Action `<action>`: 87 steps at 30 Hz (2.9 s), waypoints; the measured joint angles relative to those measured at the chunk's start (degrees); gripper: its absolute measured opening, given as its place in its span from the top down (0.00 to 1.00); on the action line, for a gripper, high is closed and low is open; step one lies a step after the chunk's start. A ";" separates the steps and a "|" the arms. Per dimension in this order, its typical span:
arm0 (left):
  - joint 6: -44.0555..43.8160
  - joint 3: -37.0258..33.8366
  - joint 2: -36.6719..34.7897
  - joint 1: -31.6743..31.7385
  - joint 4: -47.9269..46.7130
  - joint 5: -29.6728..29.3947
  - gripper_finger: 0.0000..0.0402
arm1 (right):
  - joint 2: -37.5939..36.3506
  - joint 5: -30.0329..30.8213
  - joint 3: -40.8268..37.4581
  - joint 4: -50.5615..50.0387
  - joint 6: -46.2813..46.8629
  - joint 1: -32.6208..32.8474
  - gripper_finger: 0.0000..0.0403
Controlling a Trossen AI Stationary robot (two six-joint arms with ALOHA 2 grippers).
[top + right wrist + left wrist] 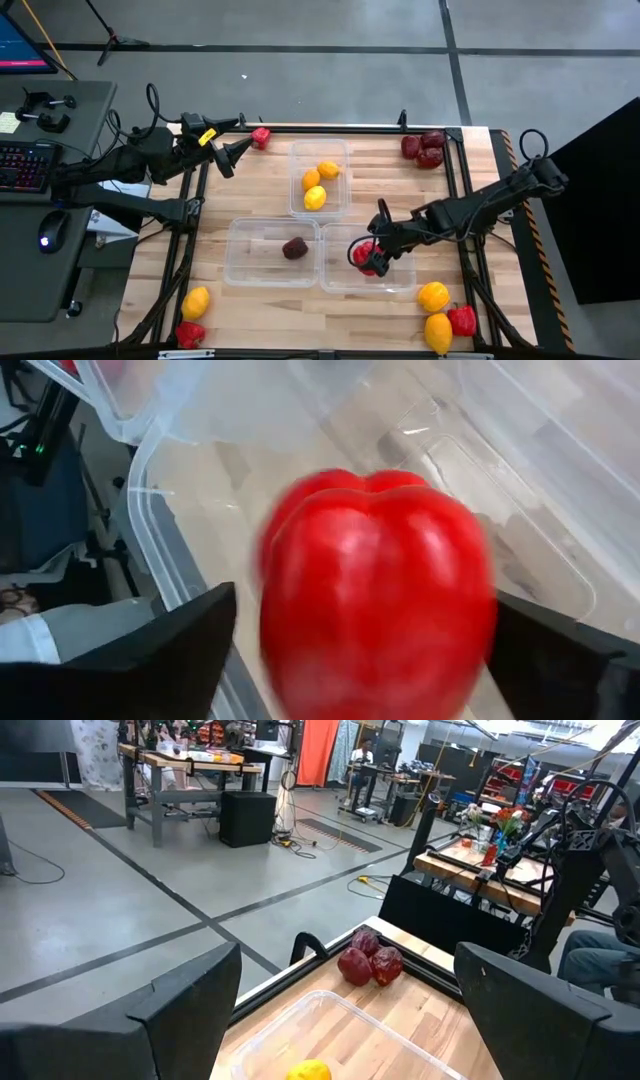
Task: Sort produce into baskets
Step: Put the red bell pepper into the bottom right transparent bin, then put the yellow bell pepper into the bottom right transparent bin
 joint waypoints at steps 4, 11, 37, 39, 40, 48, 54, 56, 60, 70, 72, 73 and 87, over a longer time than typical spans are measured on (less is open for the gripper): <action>0.00 0.00 0.00 0.00 0.00 0.00 0.13 | -0.12 -4.42 0.00 -0.23 -0.17 -1.06 0.05; -1.55 0.00 0.02 -0.02 0.37 -0.11 0.13 | -1.39 -14.99 0.00 0.19 -0.90 -4.83 0.11; -0.98 -0.02 4.32 0.00 0.02 0.75 0.13 | -13.31 8.90 12.81 -47.37 40.23 16.99 0.11; -0.93 -0.02 4.74 0.00 -0.01 0.76 0.13 | -11.80 7.57 12.81 -50.35 48.10 20.96 0.11; -0.79 -0.02 4.90 0.00 0.00 0.38 0.13 | -11.01 6.56 12.78 -51.20 50.78 22.55 0.11; 0.02 -0.02 5.38 1.24 0.07 -1.68 0.13 | -7.76 -7.05 6.87 -37.80 59.40 27.34 0.11; 0.02 -0.02 5.38 3.45 0.09 1.36 0.13 | -7.52 -7.60 -3.10 -24.66 59.81 29.83 0.11; 0.04 -0.02 5.40 4.08 0.07 1.60 0.13 | -7.54 -7.05 -5.25 -23.38 58.20 30.09 0.11; 0.04 -0.02 5.38 4.75 0.09 1.62 0.13 | -7.56 -7.18 -9.26 -19.00 55.69 30.10 0.11; 0.02 -0.02 5.38 4.94 0.09 2.67 0.13 | -7.56 -8.44 -18.59 -8.54 56.91 30.10 0.11; 0.02 -0.02 5.38 4.94 0.09 2.67 0.13 | -7.56 -8.51 -19.89 -8.09 56.91 30.10 0.11; 0.02 -0.02 5.38 4.94 0.09 2.67 0.13 | -7.56 -8.67 -20.45 -7.59 56.90 30.10 0.11; 0.02 -0.02 5.38 4.94 0.09 2.64 0.13 | -7.56 -10.12 -21.10 -7.58 54.35 30.08 0.19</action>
